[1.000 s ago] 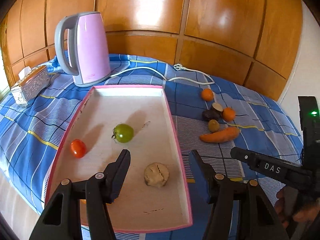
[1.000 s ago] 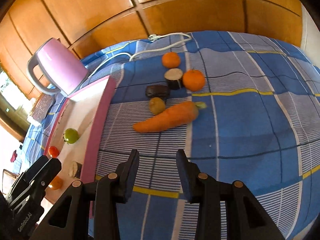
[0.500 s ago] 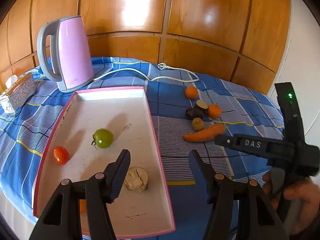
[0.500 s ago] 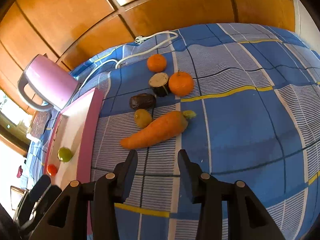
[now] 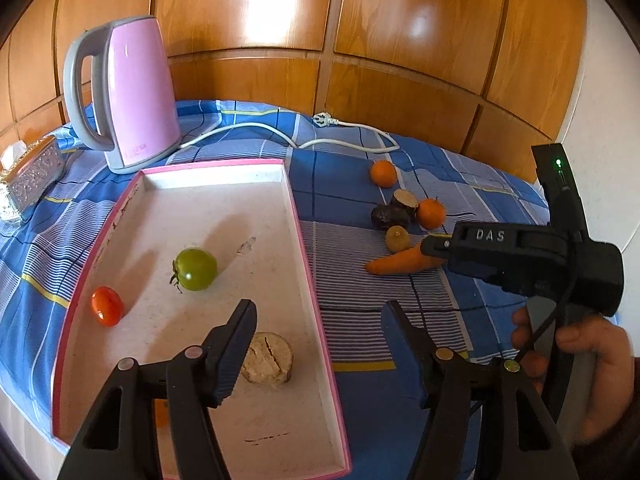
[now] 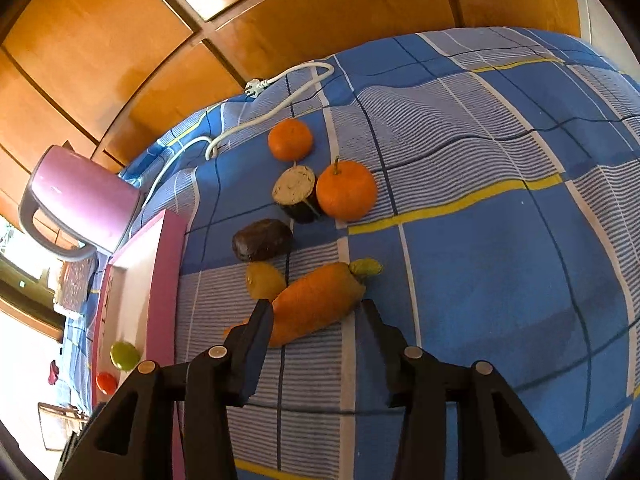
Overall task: Organize fruits
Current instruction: 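Lower the right tool onto the carrot and close it around the carrot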
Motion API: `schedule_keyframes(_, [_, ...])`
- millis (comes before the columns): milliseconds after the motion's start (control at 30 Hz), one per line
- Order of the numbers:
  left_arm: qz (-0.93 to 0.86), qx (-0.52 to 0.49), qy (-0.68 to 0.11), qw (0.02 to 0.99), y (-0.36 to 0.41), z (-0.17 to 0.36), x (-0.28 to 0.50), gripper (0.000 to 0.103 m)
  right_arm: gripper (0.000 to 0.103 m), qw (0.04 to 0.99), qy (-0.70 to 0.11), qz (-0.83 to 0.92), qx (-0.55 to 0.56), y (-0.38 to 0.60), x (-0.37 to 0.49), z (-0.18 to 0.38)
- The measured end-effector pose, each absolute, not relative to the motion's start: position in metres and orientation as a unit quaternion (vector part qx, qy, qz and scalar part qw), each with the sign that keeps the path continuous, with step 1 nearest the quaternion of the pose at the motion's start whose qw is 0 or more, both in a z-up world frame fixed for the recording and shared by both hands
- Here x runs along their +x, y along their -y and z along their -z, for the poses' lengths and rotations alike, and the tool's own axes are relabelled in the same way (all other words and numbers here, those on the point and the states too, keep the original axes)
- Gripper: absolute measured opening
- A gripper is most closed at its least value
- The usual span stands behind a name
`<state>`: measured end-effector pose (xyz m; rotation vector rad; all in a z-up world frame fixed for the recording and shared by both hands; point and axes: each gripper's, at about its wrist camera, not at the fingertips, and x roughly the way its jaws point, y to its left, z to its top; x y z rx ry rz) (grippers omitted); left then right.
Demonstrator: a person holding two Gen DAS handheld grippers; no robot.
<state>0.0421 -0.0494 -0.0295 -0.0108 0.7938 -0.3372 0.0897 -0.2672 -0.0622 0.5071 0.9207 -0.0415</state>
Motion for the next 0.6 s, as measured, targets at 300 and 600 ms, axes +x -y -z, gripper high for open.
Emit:
schedule_keyframes(300, [0.167, -0.017, -0.395, 0.903, 0.05, 0.034, 0.049, 0.065, 0.052, 0.859, -0.441, 0.024, 0.259, 0.272, 0.106, 0.064])
schedule_keyframes(600, [0.167, -0.026, -0.402, 0.9, 0.047, 0.037, 0.056, 0.065, 0.045, 0.862, -0.434, 0.027, 0.261, 0.273, 0.119, 0.066])
